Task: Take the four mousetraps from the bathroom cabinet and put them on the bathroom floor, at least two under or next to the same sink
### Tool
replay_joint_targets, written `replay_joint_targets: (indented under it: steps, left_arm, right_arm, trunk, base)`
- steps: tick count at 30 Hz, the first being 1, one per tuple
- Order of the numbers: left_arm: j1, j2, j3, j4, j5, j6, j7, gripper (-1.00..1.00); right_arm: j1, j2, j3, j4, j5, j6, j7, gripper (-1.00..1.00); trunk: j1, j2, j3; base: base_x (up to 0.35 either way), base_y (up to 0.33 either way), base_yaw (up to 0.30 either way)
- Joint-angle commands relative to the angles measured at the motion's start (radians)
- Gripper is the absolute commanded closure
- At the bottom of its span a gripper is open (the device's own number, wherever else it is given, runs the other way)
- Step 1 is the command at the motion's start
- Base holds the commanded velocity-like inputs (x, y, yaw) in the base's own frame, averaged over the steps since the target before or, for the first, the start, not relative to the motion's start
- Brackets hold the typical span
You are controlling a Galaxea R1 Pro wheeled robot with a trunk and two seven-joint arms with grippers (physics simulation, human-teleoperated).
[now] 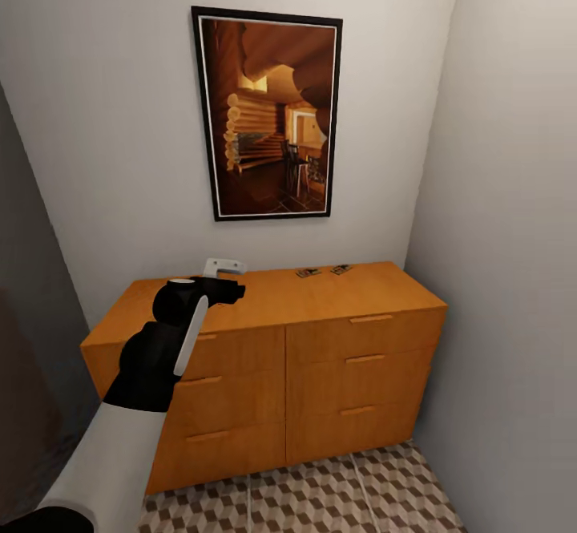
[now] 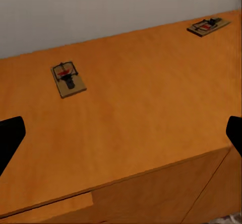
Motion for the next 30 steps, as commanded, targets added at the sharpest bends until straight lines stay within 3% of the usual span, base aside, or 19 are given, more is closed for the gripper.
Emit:
replay_joint_targets:
  steps: [1,6,15,24,30]
  left_arm:
    - [-0.001,0.0,-0.001,0.0,0.0,0.004,0.004,-1.0]
    - [-0.001,0.0,-0.003,0.017,0.0,0.004,0.004,-1.0]
    - [-0.001,0.0,-0.07,0.051,0.001,0.003,0.004,-1.0]
    - [0.005,0.002,-0.078,0.069,0.002,0.002,0.004,-1.0]
    - [0.005,0.002,-0.077,0.077,0.002,0.001,0.004,-1.0]
  right_arm:
    - [-0.001,0.0,0.009,0.001,-0.008,-0.003,0.0,1.0]
    - [-0.001,0.0,0.009,0.001,-0.008,-0.003,0.0,1.0]
    - [-0.001,0.0,0.009,0.001,-0.008,-0.001,0.0,1.0]
    - [-0.001,0.0,0.009,0.001,-0.008,0.0,0.0,1.0]
    - [-0.001,0.001,0.009,0.001,-0.008,0.0,0.0,1.0]
  trunk:
    - [0.0,-0.001,0.0]
    - [0.0,-0.001,0.006]
    - [0.0,-0.001,0.01]
    - [0.0,-0.001,0.01]
    - [0.0,-0.001,0.01]
  base:
    - [0.241,0.0,-0.233]
    - [0.252,0.0,-0.233]
    - [0.261,0.0,-0.1]
    - [0.26,0.0,-0.006]
    - [0.077,0.0,0.0]
